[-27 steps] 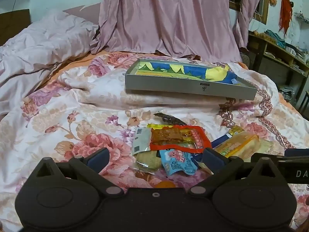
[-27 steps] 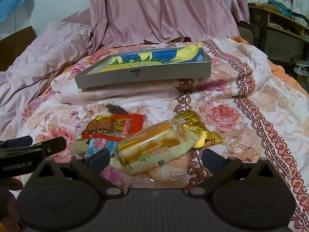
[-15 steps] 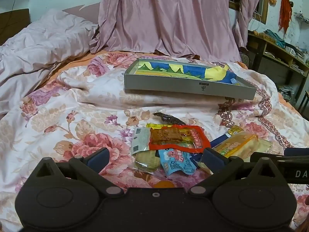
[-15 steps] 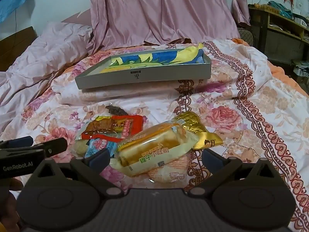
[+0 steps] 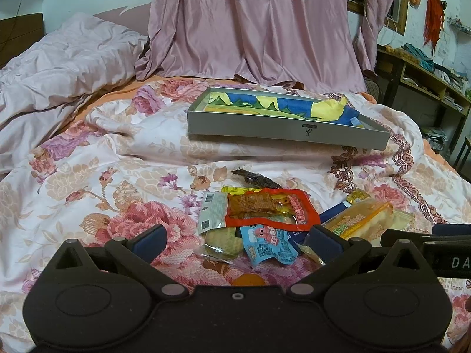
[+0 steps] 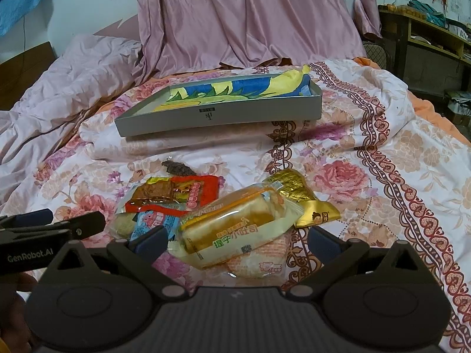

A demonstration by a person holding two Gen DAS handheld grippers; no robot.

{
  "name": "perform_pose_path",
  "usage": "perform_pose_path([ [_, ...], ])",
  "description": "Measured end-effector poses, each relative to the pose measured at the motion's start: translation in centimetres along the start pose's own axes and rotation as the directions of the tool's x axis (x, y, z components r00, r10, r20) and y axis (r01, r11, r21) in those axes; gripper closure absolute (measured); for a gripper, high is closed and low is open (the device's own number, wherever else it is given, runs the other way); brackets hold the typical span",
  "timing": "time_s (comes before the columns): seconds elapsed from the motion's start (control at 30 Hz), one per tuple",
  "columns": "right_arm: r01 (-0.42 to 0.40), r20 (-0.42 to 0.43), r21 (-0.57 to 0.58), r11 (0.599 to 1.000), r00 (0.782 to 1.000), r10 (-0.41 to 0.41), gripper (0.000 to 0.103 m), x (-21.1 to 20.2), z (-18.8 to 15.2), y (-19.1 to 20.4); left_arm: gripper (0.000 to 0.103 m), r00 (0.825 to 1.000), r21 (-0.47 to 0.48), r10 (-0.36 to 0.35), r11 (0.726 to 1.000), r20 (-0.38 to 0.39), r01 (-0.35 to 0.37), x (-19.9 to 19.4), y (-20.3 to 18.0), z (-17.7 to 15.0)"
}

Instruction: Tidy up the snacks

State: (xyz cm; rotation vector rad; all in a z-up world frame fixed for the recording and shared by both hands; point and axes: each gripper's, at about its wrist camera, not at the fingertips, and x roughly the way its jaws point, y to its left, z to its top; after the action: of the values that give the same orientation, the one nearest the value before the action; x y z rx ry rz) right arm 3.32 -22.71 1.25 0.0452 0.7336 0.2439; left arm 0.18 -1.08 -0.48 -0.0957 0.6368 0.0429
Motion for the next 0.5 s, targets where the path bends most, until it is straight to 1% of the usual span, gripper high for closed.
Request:
perform_pose_path([
  [0.5,-0.001,0.002,0.002,1.000,1.000,0.001,0.000,-0.01,-0.05,-0.02,0.001,1.000,-0.001,0.000,1.000,-0.002,0.000,0.02,-0.01,0.01],
])
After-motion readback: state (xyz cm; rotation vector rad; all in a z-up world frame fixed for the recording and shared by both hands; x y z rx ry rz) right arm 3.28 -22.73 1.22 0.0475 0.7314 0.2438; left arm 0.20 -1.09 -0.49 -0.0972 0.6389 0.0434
